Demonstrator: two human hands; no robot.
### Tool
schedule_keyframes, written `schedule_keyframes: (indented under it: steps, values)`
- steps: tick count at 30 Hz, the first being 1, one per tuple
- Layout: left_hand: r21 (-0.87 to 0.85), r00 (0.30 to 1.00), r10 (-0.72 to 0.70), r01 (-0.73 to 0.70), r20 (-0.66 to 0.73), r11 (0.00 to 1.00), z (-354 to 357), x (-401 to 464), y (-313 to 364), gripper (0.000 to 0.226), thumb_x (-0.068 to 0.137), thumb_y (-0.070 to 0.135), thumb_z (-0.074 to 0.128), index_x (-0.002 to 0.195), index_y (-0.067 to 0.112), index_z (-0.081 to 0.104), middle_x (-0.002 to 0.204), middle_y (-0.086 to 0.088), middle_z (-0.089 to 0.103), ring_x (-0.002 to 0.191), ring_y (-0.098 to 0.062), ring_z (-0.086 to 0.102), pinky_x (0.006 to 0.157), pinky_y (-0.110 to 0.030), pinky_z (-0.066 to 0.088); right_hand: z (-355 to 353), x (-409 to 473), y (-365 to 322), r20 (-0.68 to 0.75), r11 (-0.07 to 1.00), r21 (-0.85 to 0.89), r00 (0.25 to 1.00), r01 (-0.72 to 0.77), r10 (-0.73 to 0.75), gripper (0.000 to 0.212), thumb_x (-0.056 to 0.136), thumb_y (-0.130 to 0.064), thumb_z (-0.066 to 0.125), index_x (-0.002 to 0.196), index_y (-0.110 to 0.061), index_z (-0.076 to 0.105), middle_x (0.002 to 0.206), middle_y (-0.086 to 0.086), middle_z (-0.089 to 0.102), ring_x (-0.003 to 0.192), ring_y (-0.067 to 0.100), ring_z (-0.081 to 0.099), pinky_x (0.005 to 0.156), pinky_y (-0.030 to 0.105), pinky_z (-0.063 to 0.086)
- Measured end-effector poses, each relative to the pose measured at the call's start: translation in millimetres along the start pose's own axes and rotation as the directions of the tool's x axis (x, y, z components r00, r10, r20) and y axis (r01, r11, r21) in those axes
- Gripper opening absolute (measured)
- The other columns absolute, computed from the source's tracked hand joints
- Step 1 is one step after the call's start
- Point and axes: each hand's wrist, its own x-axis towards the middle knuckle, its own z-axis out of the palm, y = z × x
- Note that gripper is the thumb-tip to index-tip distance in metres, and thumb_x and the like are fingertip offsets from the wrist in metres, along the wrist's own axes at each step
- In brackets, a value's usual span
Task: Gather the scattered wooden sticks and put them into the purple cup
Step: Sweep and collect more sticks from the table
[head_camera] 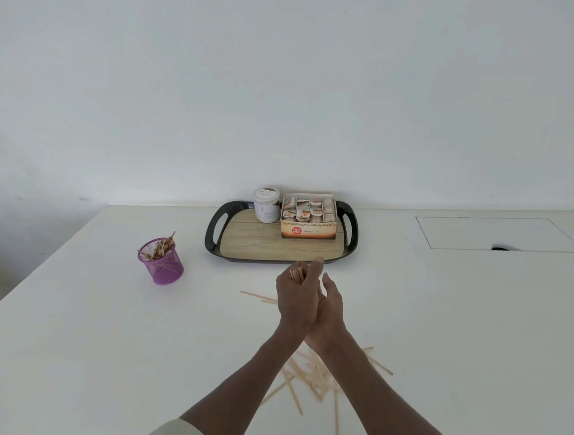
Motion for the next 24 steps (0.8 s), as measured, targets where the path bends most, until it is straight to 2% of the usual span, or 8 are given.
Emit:
schedule_keyframes:
  steps: [2,5,10,14,17,19,21,24]
  values:
    - [0.023,1.0,-0.005,0.005,0.007,1.0,0,-2,-2,0.041,0.085,0.034,0.071,0.06,0.006,0.055,0.053,-0.004,0.053,0.053,-0.016,0.053,0.058,-0.03,0.051,5,1,-3,0.032,0.998,-0.051,0.999,0.021,-0.02,0.056,0.1,-0.052,0.037,0.091,-0.009,0.072,0.082,0.008,0.07,0.081,0.023,0.072,0.072,0.034,0.058]
    - [0.021,0.998,-0.054,0.054,-0.011,0.998,0,-1,-3,0.041,0.083,0.036,0.072,0.067,0.003,0.055,0.055,-0.006,0.053,0.055,-0.016,0.054,0.061,-0.036,0.053,10,0,-6,0.044,0.994,-0.108,0.999,0.002,0.003,0.058,0.098,-0.055,0.039,0.098,-0.008,0.074,0.086,0.008,0.07,0.084,0.023,0.072,0.075,0.033,0.057]
    - [0.012,0.998,-0.057,0.057,-0.039,0.998,-1,3,-5,0.04,0.082,0.036,0.068,0.054,0.014,0.05,0.048,0.002,0.047,0.049,-0.013,0.047,0.052,-0.03,0.047,16,-3,-9,0.035,0.976,-0.215,0.999,0.03,-0.023,0.05,0.096,-0.049,0.047,0.085,-0.009,0.074,0.077,0.005,0.069,0.077,0.019,0.071,0.072,0.029,0.058]
    - [0.016,0.999,-0.028,0.028,-0.04,0.999,-6,6,-10,0.036,0.08,0.028,0.064,0.055,0.006,0.052,0.05,-0.001,0.048,0.051,-0.014,0.048,0.051,-0.03,0.044,21,-6,-10,0.012,0.858,-0.47,0.974,0.207,-0.228,0.03,0.093,-0.034,0.059,0.074,-0.014,0.07,0.072,0.002,0.065,0.073,0.016,0.066,0.071,0.032,0.054]
    - [0.036,1.0,-0.009,0.009,-0.026,0.999,-14,10,-14,0.026,0.079,0.019,0.06,0.061,0.001,0.059,0.053,-0.005,0.054,0.051,-0.013,0.049,0.049,-0.029,0.043,29,-5,-20,0.076,0.728,-0.59,0.922,0.35,-0.381,0.029,0.098,-0.025,0.058,0.085,-0.008,0.077,0.081,0.011,0.073,0.079,0.02,0.07,0.075,0.031,0.056]
    - [0.09,0.999,0.013,-0.01,-0.038,0.996,-22,13,-19,0.029,0.082,0.013,0.059,0.057,0.002,0.049,0.048,0.001,0.043,0.045,-0.008,0.038,0.043,-0.026,0.035,37,-4,-30,0.161,0.559,-0.714,0.876,0.421,-0.454,0.029,0.099,-0.028,0.058,0.09,-0.008,0.077,0.086,0.011,0.076,0.08,0.016,0.07,0.073,0.027,0.055]
    - [0.142,0.998,0.037,-0.028,-0.057,0.99,-28,17,-23,0.036,0.081,0.009,0.059,0.054,0.011,0.036,0.045,0.009,0.029,0.043,-0.006,0.025,0.039,-0.021,0.025,46,-2,-38,0.297,0.273,-0.848,0.834,0.454,-0.465,0.027,0.096,-0.036,0.061,0.09,-0.016,0.078,0.087,0.001,0.078,0.08,0.005,0.069,0.074,0.022,0.052]
    - [0.22,0.994,0.097,-0.085,-0.044,0.972,-39,23,-29,0.042,0.083,0.009,0.061,0.051,0.017,0.034,0.043,0.009,0.026,0.042,-0.006,0.021,0.038,-0.019,0.02,61,-1,-46,0.463,-0.147,-0.886,0.845,0.439,-0.267,0.031,0.086,-0.05,0.067,0.102,-0.026,0.077,0.095,-0.015,0.076,0.088,-0.007,0.067,0.08,0.014,0.051]
